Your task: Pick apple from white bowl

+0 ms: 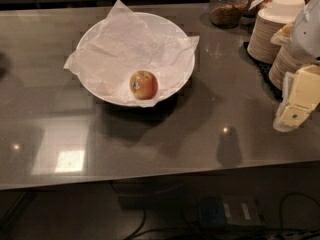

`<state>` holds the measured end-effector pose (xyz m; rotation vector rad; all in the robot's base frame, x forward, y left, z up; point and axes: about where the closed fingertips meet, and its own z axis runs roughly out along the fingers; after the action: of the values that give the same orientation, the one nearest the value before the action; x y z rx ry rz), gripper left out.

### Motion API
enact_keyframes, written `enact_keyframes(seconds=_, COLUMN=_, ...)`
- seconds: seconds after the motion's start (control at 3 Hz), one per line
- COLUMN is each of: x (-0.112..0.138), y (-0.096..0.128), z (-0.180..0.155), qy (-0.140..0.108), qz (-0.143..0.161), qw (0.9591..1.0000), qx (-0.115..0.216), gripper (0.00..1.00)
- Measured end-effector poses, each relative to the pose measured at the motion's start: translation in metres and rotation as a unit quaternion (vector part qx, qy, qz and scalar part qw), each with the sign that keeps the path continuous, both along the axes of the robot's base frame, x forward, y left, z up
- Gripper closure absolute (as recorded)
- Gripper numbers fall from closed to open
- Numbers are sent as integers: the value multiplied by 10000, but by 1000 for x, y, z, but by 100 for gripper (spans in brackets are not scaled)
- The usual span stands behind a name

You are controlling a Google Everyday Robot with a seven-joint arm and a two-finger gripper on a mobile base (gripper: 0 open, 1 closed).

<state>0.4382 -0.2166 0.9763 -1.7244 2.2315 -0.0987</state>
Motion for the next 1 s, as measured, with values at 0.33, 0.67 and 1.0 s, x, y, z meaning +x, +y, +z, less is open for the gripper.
enact_keyframes(seconds=0.33, x=0, y=0, z=0, qy=-8, qz=-1, qw=10000, qx=3, gripper=0)
enact_keyframes(seconds=0.67, x=10, y=11, z=-7, qy=-1, qz=90, qw=9999, qx=114, gripper=0)
enact_keyframes(seconds=1.0, x=42, y=50, z=-19, qy=-96, qz=414, qw=9974, qx=574, gripper=0)
